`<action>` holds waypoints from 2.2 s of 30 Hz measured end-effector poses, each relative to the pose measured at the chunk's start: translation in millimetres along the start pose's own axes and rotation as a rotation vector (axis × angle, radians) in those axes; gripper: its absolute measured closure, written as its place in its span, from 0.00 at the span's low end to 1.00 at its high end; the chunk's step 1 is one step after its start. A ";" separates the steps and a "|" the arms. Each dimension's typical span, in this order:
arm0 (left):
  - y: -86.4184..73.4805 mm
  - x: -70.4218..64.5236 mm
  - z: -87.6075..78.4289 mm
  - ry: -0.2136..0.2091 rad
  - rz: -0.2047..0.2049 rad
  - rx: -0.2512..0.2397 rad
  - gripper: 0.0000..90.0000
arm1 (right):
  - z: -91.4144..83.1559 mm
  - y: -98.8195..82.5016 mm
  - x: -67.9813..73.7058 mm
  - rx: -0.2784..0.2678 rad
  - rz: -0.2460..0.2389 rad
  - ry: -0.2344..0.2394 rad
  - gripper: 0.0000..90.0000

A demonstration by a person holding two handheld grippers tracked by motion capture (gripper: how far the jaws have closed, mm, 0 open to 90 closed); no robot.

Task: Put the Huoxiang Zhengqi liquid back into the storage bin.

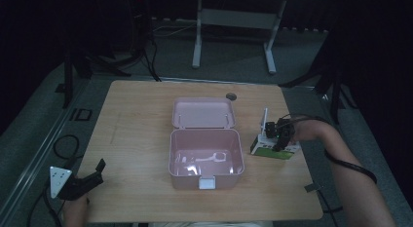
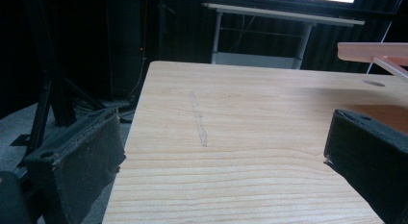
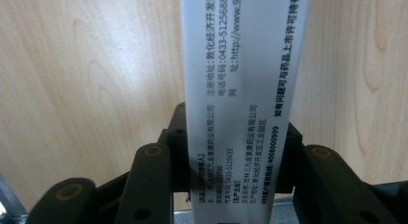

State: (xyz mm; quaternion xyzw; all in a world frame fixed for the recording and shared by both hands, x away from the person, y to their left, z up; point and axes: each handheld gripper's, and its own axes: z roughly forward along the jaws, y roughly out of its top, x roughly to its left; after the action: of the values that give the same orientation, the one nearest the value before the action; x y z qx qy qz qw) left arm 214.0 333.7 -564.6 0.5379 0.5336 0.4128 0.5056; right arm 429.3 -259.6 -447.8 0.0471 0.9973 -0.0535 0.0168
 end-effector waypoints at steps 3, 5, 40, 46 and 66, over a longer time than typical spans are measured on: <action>0.0 -0.1 0.1 -0.002 0.002 0.001 0.00 | -1.1 -1.3 10.7 0.012 -0.024 -0.004 0.69; 0.0 0.1 0.0 -0.002 0.001 0.000 0.00 | -2.1 -1.3 17.0 0.019 -0.040 -0.006 0.69; 0.0 0.0 0.0 0.001 0.000 0.001 0.00 | -80.6 11.2 78.4 0.006 -0.097 -0.008 0.69; 0.1 0.2 0.0 0.000 -0.001 0.001 0.00 | -107.6 16.6 81.3 -0.021 -0.117 -0.041 0.69; 0.1 0.5 -0.2 -0.003 -0.003 0.000 0.00 | -162.1 75.1 90.6 -0.031 -0.157 -0.040 0.69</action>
State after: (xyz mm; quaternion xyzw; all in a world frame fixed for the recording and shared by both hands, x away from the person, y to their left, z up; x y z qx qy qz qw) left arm 213.9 334.2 -564.6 0.5375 0.5337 0.4114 0.5070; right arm 341.7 -159.3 -298.2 -0.0324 0.9981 -0.0401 0.0330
